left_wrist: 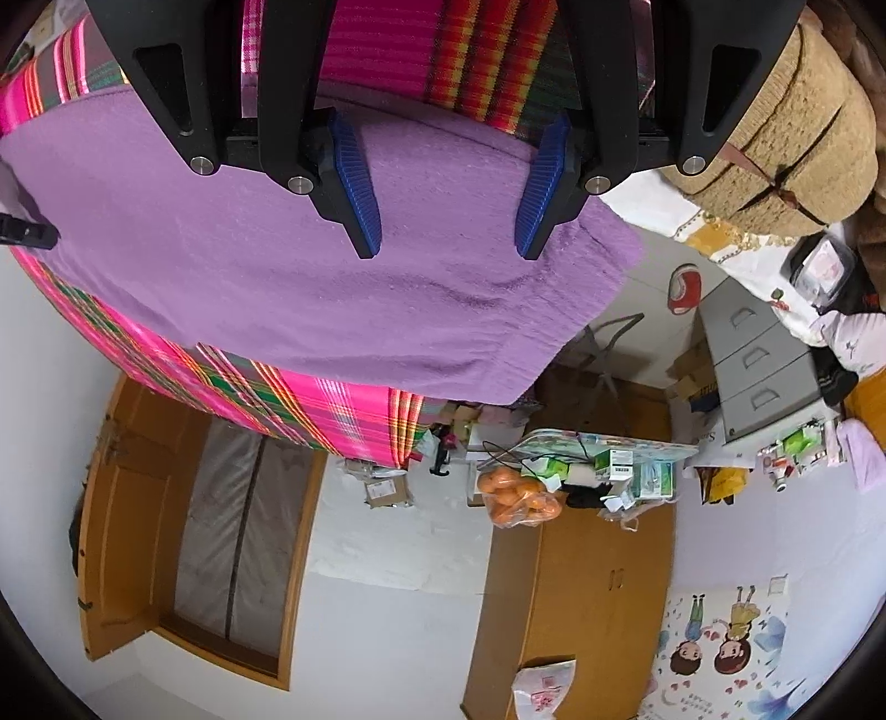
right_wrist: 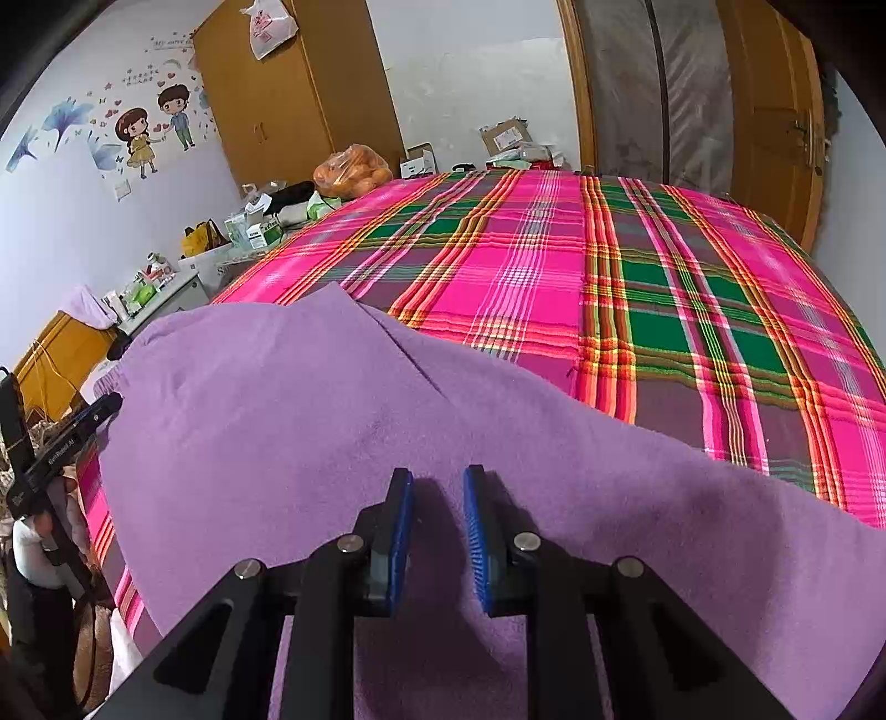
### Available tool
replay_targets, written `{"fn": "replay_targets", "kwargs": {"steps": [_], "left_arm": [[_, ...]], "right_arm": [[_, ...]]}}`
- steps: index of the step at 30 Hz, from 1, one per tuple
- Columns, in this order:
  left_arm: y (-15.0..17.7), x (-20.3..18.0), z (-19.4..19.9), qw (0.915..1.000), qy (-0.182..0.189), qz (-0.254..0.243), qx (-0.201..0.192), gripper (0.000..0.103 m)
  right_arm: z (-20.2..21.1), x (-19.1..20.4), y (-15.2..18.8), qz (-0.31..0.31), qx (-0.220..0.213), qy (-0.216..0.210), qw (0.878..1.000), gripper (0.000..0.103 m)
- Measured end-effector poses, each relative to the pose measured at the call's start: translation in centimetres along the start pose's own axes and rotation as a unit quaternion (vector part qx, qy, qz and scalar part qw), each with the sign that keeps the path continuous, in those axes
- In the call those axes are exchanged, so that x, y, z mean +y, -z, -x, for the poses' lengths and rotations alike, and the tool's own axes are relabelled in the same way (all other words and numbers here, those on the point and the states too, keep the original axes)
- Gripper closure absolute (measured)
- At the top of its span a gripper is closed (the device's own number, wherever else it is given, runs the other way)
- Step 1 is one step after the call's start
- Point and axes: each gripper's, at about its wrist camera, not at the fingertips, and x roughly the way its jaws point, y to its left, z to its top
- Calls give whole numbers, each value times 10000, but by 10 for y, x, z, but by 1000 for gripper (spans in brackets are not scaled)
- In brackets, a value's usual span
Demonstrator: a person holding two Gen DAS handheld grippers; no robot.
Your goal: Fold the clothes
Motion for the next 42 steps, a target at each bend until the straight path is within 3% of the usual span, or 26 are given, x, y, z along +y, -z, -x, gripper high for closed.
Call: {"fn": "replay_targets", "kwargs": {"steps": [4,9,12,15,22,28,30,32,34,40,42], "left_arm": [[-7,18,15,9986,168,414,-299,50],[-6,44,21,9955,-61,880,-348,45],[-5,55,24,9933,-123,1086,-383,35],[-2,64,16,9902,-32,1373,-236,32],[2,75,-14,9750,629,2119,219,32],[-8,73,-29,9720,646,2225,386,33],[-7,75,-36,9677,682,2363,561,34],[-6,78,-40,9643,722,2462,653,44],[-3,80,-42,9617,769,2535,702,47],[-7,75,-31,9667,732,2398,505,73],[-11,75,-28,9680,734,2360,437,76]], "right_arm": [[0,-2,-1,-33,2,-47,10000,83],[0,-9,-2,-249,-21,-252,9994,83],[0,-13,-2,-328,-29,-333,9989,83],[0,-16,-2,-370,-32,-377,9986,83],[-1,-18,-3,-431,-38,-435,9981,83],[-2,-17,-4,-422,-42,-418,9982,83],[-3,-17,-4,-424,-44,-411,9982,83],[-3,-17,-4,-426,-45,-410,9982,83],[-3,-17,-4,-428,-46,-416,9982,83],[-3,-19,-4,-476,-54,-458,9978,83],[-3,-20,-4,-506,-58,-485,9975,83]]}}
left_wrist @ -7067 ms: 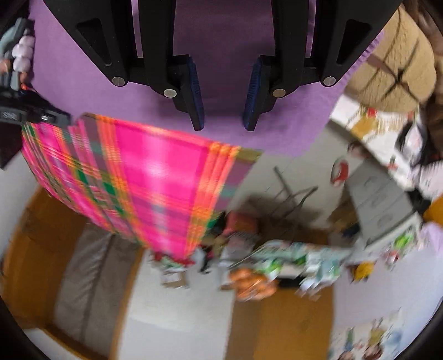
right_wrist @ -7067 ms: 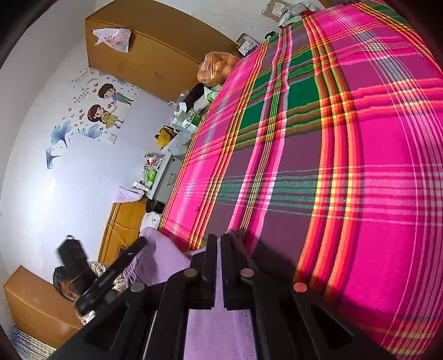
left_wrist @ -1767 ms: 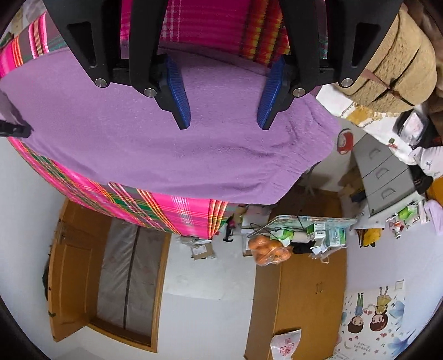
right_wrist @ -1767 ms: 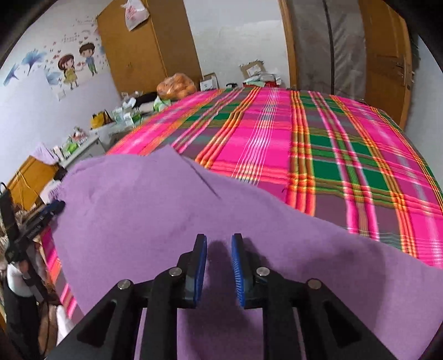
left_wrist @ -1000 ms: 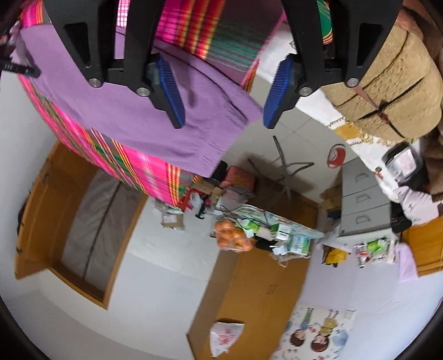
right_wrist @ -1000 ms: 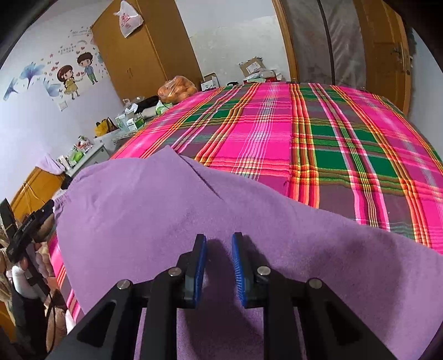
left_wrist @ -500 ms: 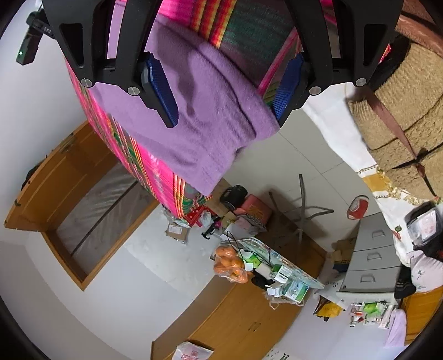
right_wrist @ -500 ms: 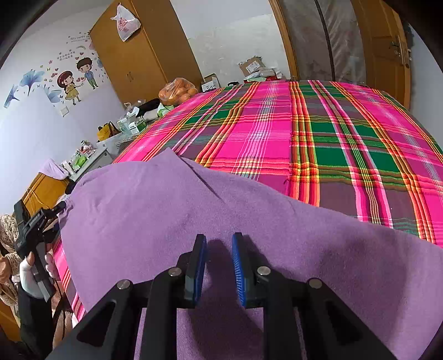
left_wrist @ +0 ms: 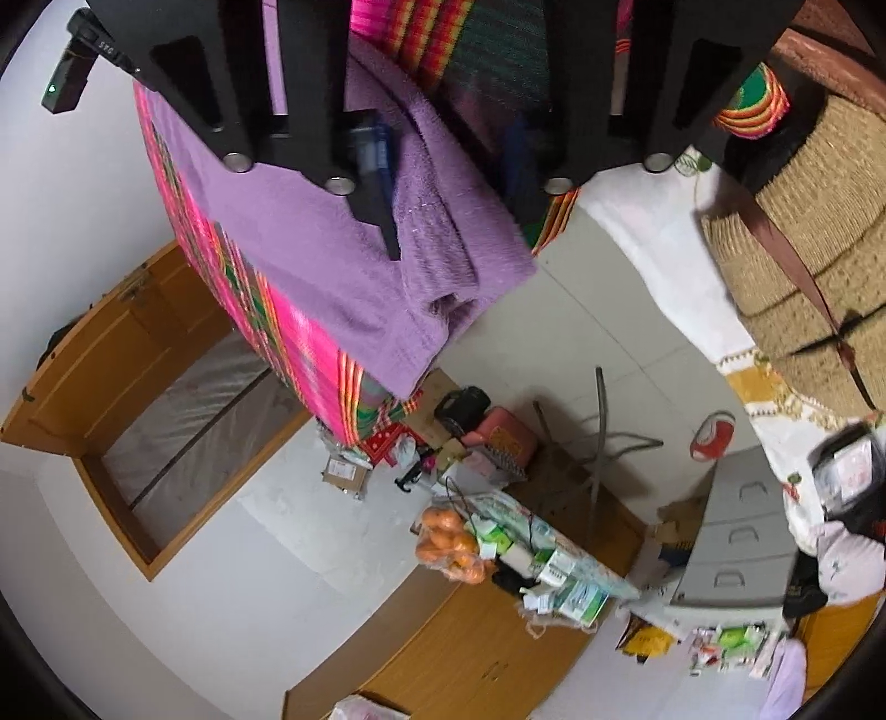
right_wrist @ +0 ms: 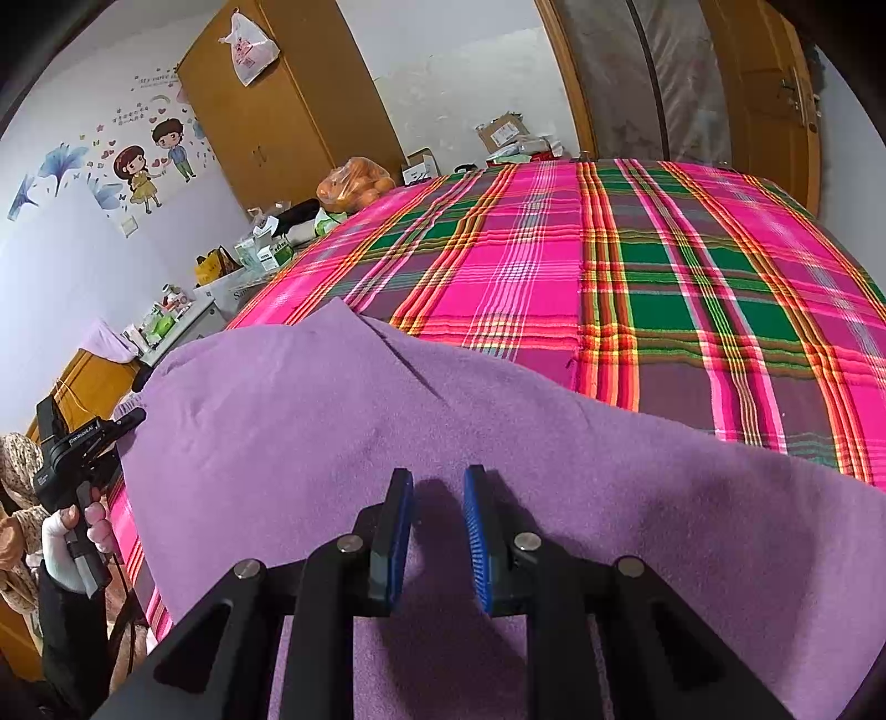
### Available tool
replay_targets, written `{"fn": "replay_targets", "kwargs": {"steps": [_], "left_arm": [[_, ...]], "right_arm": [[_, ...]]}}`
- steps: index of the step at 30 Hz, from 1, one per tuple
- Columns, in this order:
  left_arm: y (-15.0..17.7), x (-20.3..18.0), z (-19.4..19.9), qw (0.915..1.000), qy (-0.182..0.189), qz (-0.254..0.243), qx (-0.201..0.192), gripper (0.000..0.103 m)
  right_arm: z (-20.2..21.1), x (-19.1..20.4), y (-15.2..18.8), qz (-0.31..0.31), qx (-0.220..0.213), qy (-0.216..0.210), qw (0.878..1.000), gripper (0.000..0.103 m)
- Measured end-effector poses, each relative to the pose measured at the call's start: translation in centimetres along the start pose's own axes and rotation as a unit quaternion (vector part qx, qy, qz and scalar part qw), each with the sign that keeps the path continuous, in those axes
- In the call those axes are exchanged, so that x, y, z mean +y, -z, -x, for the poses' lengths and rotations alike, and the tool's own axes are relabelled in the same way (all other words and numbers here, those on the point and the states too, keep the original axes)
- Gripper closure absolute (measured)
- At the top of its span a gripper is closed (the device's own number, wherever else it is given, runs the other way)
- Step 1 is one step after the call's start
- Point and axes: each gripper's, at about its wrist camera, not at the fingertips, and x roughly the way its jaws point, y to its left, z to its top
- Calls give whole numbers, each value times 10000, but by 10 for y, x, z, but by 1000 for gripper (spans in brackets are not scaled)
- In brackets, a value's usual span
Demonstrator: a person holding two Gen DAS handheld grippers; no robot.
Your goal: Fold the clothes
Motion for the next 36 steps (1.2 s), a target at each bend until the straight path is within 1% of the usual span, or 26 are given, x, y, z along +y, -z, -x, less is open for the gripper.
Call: {"fn": "replay_targets", "kwargs": {"steps": [4,10,16,21,26,32,36], "left_arm": [[-7,-9,7,9999,53,-125,-89,80],[-15,-43,22,9981,231,-501,-275,81],[-17,-98,30,9917,552,-1113,-316,81],[-4,-151,29,9808,907,-1717,-201,82],[14,-193,23,9691,1266,-2119,20,83],[51,-229,11,9517,1666,-2546,412,83],[81,-249,0,9369,1890,-2837,773,83]], "right_arm": [[0,-2,0,-74,-10,-69,9999,83],[-1,-6,0,-166,-25,-151,9997,83],[-1,-7,-1,-221,-36,-201,9995,83],[-1,-8,-2,-252,-40,-233,9994,83],[-1,-9,-2,-282,-44,-265,9992,83],[-1,-10,-1,-325,-52,-302,9990,83],[-1,-10,-1,-344,-55,-315,9989,83]]}}
